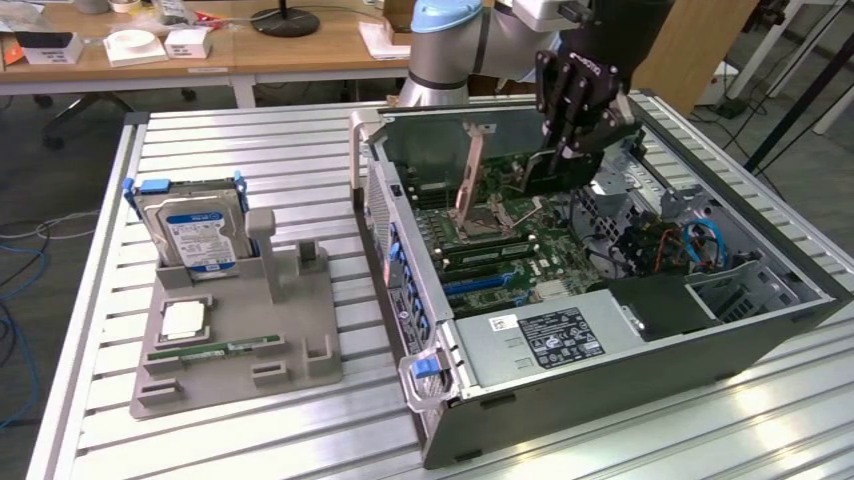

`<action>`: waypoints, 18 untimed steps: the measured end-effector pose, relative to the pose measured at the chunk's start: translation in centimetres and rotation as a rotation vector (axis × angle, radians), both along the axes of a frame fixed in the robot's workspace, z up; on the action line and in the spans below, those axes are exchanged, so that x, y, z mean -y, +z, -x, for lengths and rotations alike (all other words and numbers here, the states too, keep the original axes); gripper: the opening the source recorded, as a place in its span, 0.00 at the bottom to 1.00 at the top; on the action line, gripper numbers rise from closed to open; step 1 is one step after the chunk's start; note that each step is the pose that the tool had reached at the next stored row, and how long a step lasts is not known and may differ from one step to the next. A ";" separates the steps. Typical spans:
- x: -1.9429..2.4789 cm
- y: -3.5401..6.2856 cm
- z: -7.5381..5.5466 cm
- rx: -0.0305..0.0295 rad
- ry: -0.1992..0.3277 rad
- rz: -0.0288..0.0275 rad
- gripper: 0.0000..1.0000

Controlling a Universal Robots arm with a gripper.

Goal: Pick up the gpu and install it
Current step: 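Insert the gpu into the slot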

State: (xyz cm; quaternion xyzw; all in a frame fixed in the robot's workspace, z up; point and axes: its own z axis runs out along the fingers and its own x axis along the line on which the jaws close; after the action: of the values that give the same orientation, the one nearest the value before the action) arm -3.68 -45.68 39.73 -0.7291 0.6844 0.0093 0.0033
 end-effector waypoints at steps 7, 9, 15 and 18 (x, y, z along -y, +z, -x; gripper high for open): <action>0.00 -0.34 0.0 0.0039 0.000 0.0001 0.26; 0.00 -0.43 0.0 0.0051 0.000 0.0001 0.26; 0.00 -0.75 0.0 0.0093 0.000 0.0000 0.26; 0.00 -0.94 0.0 0.0119 0.001 0.0000 0.26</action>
State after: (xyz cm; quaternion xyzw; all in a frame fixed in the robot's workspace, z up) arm -3.68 -45.68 38.80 -0.7293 0.6841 0.0049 0.0074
